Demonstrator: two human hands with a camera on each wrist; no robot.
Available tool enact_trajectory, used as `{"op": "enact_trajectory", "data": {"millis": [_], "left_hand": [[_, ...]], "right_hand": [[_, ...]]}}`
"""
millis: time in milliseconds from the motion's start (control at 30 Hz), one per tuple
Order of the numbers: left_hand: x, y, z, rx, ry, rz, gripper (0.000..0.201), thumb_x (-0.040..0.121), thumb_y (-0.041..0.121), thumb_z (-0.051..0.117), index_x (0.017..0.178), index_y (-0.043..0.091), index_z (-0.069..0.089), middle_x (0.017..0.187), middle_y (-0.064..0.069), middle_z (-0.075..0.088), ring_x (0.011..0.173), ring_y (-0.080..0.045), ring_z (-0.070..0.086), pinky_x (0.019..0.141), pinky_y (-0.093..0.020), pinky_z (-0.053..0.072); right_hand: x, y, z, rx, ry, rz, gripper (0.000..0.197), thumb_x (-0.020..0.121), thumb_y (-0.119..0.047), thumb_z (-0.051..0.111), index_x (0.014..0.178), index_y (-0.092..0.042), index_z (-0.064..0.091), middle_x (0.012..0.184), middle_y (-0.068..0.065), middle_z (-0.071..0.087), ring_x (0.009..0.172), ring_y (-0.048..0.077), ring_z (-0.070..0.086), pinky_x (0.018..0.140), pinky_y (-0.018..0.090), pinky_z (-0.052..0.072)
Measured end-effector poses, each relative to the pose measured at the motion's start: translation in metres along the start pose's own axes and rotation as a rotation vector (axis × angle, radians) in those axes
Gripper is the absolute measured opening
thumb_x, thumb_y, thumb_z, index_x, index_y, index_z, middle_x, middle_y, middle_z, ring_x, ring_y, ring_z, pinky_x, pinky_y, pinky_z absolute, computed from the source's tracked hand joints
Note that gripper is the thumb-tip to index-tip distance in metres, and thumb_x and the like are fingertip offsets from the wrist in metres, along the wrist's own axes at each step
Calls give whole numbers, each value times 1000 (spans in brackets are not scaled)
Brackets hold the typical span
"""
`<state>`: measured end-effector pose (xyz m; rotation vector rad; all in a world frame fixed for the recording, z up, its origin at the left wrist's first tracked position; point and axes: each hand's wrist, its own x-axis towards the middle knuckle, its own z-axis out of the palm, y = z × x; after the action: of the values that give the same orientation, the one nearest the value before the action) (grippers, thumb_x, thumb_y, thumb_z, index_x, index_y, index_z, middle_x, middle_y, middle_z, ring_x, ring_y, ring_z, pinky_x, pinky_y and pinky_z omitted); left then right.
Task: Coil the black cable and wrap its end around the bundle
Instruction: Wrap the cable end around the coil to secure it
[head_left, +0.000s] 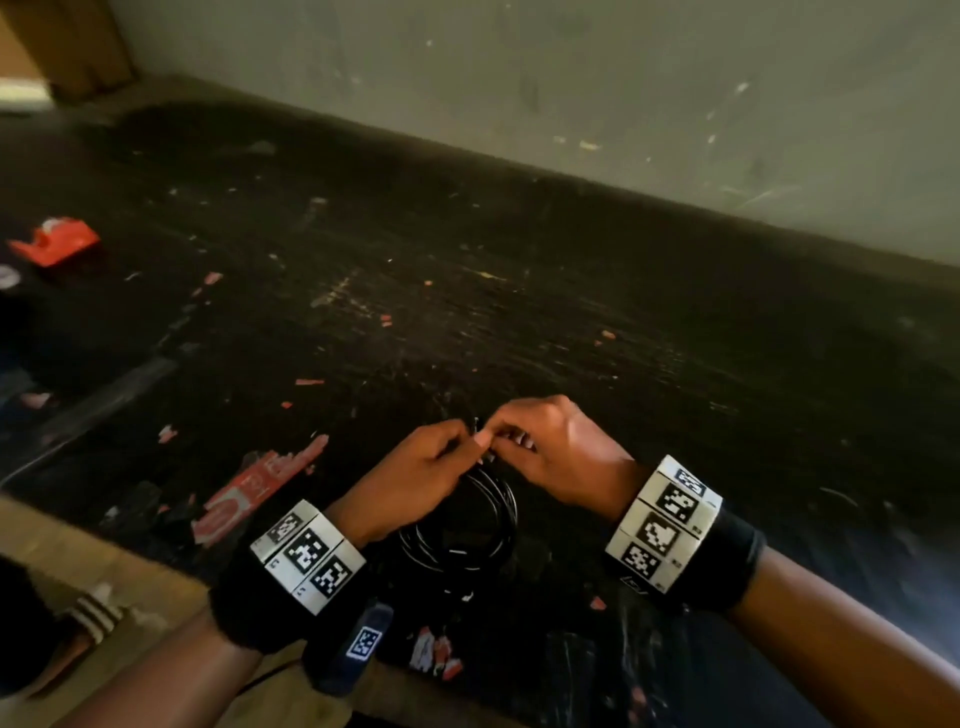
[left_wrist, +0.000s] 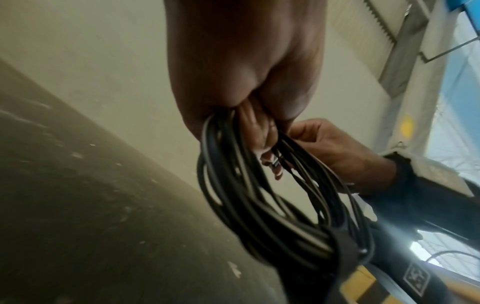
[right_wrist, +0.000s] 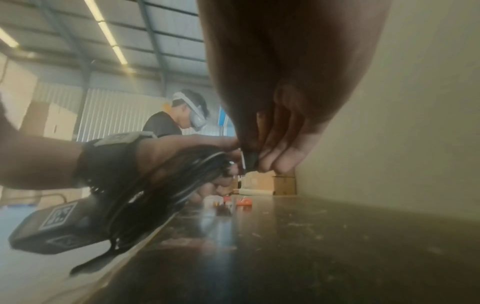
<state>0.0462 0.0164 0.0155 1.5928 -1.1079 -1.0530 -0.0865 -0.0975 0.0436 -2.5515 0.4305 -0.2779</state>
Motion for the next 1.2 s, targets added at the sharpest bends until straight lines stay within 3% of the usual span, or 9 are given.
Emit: {"op": "enact_trajectory", "data": {"millis": [133, 233, 367, 467, 567, 700, 967, 1100, 1200], "left_hand": [[13, 11, 8, 118, -22, 112, 24, 96, 15, 47, 79, 1, 57, 62, 2, 49, 54, -4, 44, 53, -20, 37], [18, 19, 16, 251, 68, 258, 26, 92, 10, 50, 67, 12, 56, 57, 7, 51, 50, -1, 45, 52, -18, 35], [26, 26, 27, 324, 152, 312, 33, 91, 12, 52, 60, 21, 52, 52, 6, 50, 48, -3, 48, 48, -16, 34], [33, 27, 27, 168, 194, 214, 29, 92, 15, 52, 63, 10, 57, 51, 8, 48, 47, -2, 43, 52, -25, 35], [35, 35, 24, -131, 220, 56, 30, 94, 15, 47, 66, 15, 57, 43, 11, 44, 40, -1, 38, 42, -18, 30], [32, 51, 13, -336, 164, -92, 25, 96, 16, 44, 73, 16, 55, 42, 10, 32, 35, -2, 28, 38, -18, 17], [33, 64, -4, -477, 44, -174, 24, 96, 28, 47, 77, 15, 57, 48, 6, 31, 37, -5, 25, 36, -19, 15], [33, 67, -7, -432, 209, -232, 24, 94, 34, 51, 75, 19, 53, 50, 5, 34, 39, -6, 30, 34, -17, 20], [36, 68, -10, -384, 289, -227, 25, 95, 31, 48, 74, 18, 47, 51, 4, 31, 37, -6, 29, 31, -17, 20]], "right_hand": [[-16, -7, -16, -105, 75, 30, 11, 89, -17, 56, 94, -12, 66, 87, 3, 68, 76, 16, 64, 70, 36, 55], [-20, -7, -18, -100, 223, 204, 9, 87, -17, 58, 88, -14, 66, 82, 4, 69, 72, 17, 65, 66, 32, 55], [-11, 0, -19, 261, 410, 583, 5, 85, -13, 63, 82, -11, 66, 77, 8, 70, 60, 16, 68, 57, 29, 59], [-9, 0, -22, 519, 474, 647, 7, 87, -9, 60, 90, -5, 65, 80, 14, 72, 65, 24, 72, 65, 42, 62], [-8, -3, -27, 620, 514, 540, 9, 89, -7, 58, 96, -6, 63, 85, 12, 73, 72, 24, 72, 73, 45, 61], [-9, -6, -46, 763, 388, 333, 27, 89, -1, 54, 115, -7, 59, 94, 13, 70, 81, 16, 70, 79, 29, 59], [-4, -9, -71, 395, 203, 108, 14, 80, 3, 66, 89, -8, 68, 99, 9, 73, 93, 12, 70, 88, 26, 55], [-8, -25, -88, 387, 397, 65, 10, 77, -2, 72, 84, -7, 68, 89, 6, 75, 84, 11, 72, 80, 21, 55], [-15, -45, -96, 456, 282, 55, 13, 75, -4, 74, 86, -5, 69, 85, 6, 75, 80, 13, 72, 76, 20, 56]]}}
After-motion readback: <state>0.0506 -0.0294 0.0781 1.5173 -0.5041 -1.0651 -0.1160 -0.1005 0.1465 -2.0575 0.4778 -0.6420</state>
